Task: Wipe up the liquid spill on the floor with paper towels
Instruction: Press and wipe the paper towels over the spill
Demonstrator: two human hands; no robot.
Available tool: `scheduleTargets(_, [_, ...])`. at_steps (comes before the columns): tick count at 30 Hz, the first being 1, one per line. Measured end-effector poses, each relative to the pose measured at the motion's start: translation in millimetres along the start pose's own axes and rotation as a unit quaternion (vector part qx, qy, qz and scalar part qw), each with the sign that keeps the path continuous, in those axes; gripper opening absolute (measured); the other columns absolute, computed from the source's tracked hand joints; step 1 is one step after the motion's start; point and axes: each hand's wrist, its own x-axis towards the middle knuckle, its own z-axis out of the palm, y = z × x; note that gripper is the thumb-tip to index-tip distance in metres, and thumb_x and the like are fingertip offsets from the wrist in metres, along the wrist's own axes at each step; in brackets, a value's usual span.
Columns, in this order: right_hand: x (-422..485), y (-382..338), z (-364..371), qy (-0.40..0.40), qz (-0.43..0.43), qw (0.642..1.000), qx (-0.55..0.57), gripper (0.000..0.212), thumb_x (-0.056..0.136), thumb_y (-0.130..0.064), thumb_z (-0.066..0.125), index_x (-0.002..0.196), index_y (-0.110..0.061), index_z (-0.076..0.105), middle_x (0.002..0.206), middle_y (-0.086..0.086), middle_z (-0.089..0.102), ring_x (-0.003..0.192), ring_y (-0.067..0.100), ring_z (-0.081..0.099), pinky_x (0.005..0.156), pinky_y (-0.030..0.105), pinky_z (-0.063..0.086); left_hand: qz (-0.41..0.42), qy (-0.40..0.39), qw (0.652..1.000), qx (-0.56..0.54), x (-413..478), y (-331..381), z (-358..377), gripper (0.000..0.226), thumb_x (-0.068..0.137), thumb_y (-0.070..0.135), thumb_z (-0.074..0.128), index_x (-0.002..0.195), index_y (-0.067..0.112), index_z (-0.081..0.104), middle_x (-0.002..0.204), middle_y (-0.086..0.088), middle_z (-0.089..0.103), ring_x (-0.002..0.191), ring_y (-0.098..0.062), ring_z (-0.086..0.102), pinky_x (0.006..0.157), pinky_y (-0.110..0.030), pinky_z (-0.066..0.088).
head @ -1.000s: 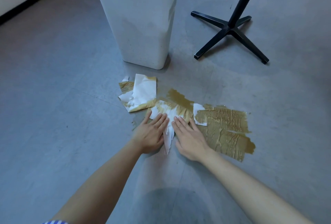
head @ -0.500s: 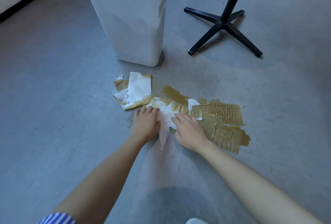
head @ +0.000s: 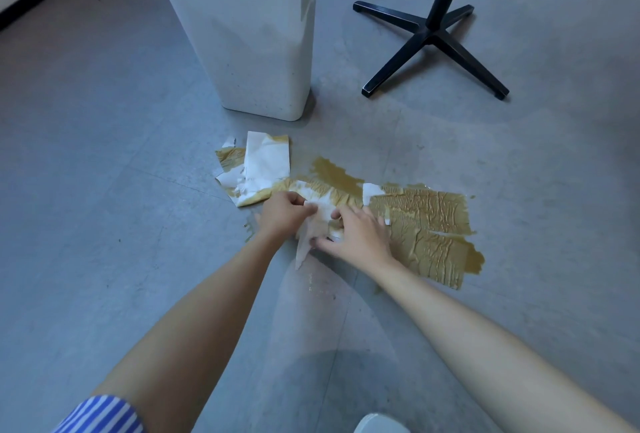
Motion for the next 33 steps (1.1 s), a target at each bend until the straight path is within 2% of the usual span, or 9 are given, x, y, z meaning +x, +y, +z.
scheduleTargets(3, [-1, -16, 1, -0.008, 0.042, 0.999, 0.03, 0.084, 0.058, -0.079, 0.06, 0.115, -0.02, 0.04, 0.12, -0.006, 0.055, 0.114, 0.02, 0.05, 0.092, 0.044, 0.04, -0.045, 0.004, 0.998, -0.054, 0, 10, 2, 0.033, 0.08, 0.02, 0.072, 0.058, 0.013, 0.048, 0.057, -0.001, 0.045, 0.055, -0.018, 0.043, 0.049, -0.025, 0.032])
scheduleTargets(6, [-1, -27, 6, 0.0, 0.071, 0.996, 0.056, 0.092, 0.057, -0.077, 0.065, 0.117, -0.015, 0.033, 0.12, 0.001, 0.056, 0.112, 0.026, 0.055, 0.091, 0.047, 0.043, -0.08, 0.006, 0.994, -0.077, 0, 19, 4, 0.022, 0.079, 0.017, 0.07, 0.068, 0.006, 0.054, 0.065, -0.006, 0.049, 0.06, -0.021, 0.048, 0.048, -0.025, 0.036])
scheduleTargets(9, [-1, -34, 4, 0.017, 0.086, 0.994, 0.06, 0.079, 0.066, -0.061, 0.07, 0.117, -0.013, 0.032, 0.113, 0.006, 0.061, 0.106, 0.029, 0.059, 0.085, 0.043, 0.045, -0.096, 0.012, 0.992, -0.087, -1, 27, 5, 0.017, 0.076, 0.015, 0.069, 0.072, 0.004, 0.056, 0.066, -0.008, 0.049, 0.058, -0.022, 0.049, 0.049, -0.025, 0.036])
scheduleTargets(12, [1, -35, 0, 0.018, 0.107, 0.987, 0.118, 0.064, 0.076, -0.048, 0.068, 0.116, -0.014, 0.032, 0.108, 0.003, 0.062, 0.098, 0.028, 0.061, 0.066, 0.033, 0.039, -0.102, 0.017, 0.992, -0.076, 0, 30, 7, 0.022, 0.07, 0.019, 0.07, 0.062, 0.007, 0.052, 0.061, -0.007, 0.049, 0.057, -0.023, 0.047, 0.056, -0.028, 0.035])
scheduleTargets(19, [25, -19, -8, 0.028, 0.145, 0.948, 0.283, 0.019, 0.085, -0.013, 0.054, 0.104, -0.013, 0.056, 0.101, 0.003, 0.064, 0.086, 0.022, 0.057, 0.068, 0.028, 0.043, -0.022, -0.028, 0.996, -0.087, 4, 34, 6, 0.037, 0.077, 0.045, 0.067, 0.073, 0.008, 0.065, 0.068, -0.001, 0.061, 0.069, -0.019, 0.056, 0.071, -0.032, 0.045])
scheduleTargets(25, [54, 10, -42, 0.059, 0.182, 0.938, 0.29, 0.016, 0.08, -0.007, 0.05, 0.079, -0.009, 0.066, 0.071, 0.005, 0.057, 0.066, 0.022, 0.049, 0.055, 0.025, 0.032, 0.033, -0.121, 0.992, 0.018, 8, 26, -1, 0.022, 0.075, 0.027, 0.077, 0.09, 0.015, 0.066, 0.088, -0.004, 0.07, 0.08, -0.017, 0.06, 0.071, -0.03, 0.04])
scheduleTargets(27, [62, 17, -52, 0.059, 0.204, 0.938, 0.273, 0.013, 0.076, -0.007, 0.05, 0.066, -0.008, 0.059, 0.061, 0.004, 0.044, 0.057, 0.019, 0.035, 0.051, 0.026, 0.022, 0.052, -0.075, 0.986, 0.141, 8, 26, 2, 0.016, 0.075, 0.025, 0.074, 0.087, 0.022, 0.064, 0.089, -0.001, 0.071, 0.081, -0.017, 0.059, 0.077, -0.034, 0.032])
scheduleTargets(29, [70, 22, -61, 0.057, 0.221, 0.942, 0.245, 0.024, 0.073, -0.007, 0.05, 0.055, -0.016, 0.036, 0.056, 0.001, 0.03, 0.053, 0.018, 0.024, 0.049, 0.027, 0.014, 0.064, -0.023, 0.982, 0.177, 10, 28, 4, 0.008, 0.078, 0.027, 0.07, 0.083, 0.026, 0.063, 0.084, 0.004, 0.068, 0.082, -0.015, 0.054, 0.078, -0.036, 0.024])
scheduleTargets(33, [81, 32, -73, 0.02, 0.279, 0.946, 0.165, 0.022, 0.077, -0.015, 0.055, 0.06, -0.014, 0.04, 0.061, 0.002, 0.044, 0.056, 0.021, 0.045, 0.046, 0.022, 0.027, 0.088, 0.009, 0.985, 0.152, 20, 32, 8, 0.005, 0.084, 0.024, 0.062, 0.083, 0.028, 0.064, 0.083, 0.008, 0.066, 0.085, -0.013, 0.053, 0.08, -0.035, 0.022])
